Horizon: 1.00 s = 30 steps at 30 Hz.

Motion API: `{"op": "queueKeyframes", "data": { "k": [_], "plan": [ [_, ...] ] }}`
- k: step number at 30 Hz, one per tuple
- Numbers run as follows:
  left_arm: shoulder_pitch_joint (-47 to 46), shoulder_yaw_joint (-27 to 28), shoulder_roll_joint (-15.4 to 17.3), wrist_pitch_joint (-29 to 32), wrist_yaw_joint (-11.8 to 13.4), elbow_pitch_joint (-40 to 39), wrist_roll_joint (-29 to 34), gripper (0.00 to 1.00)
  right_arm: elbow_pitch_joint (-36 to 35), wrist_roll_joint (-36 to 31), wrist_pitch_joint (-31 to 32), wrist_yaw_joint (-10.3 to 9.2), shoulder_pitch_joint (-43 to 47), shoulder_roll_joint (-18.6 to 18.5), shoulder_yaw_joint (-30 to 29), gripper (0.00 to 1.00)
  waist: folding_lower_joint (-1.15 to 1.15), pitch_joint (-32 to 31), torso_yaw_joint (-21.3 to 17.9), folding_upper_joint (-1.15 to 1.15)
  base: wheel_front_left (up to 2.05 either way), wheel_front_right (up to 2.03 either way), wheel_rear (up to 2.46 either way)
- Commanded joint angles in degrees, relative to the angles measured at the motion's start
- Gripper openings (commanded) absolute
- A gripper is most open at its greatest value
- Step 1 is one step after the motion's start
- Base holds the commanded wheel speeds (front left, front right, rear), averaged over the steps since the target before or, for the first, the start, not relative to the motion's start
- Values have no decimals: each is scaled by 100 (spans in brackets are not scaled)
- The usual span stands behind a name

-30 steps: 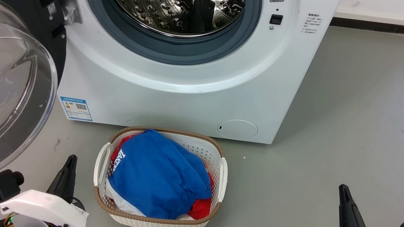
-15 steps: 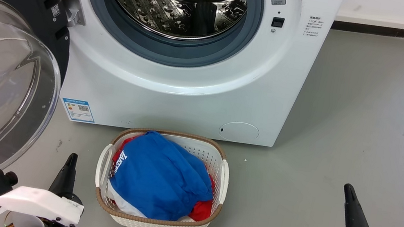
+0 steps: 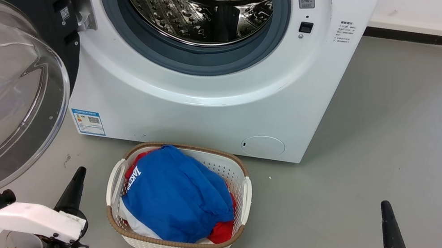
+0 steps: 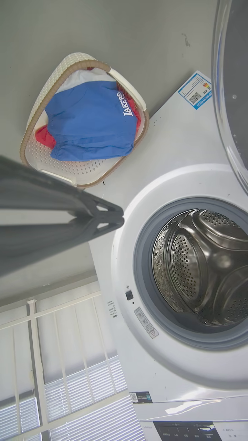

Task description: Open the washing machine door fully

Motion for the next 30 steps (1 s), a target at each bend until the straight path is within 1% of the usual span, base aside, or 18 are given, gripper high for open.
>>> {"op": "queueKeyframes", "data": {
  "k": [1,30],
  "plan": [
    [-148,57,-9,44,-48,-60,-122,0,-30,154,30,1,-150,-38,-25,0,0,-4,3,0,0,0,0],
    [-203,345,-210,499,-261,-45,-1581,0,237,1897,261,0,-268,-22,-226,0,0,-106,86,0,0,0,0]
  ]
}}
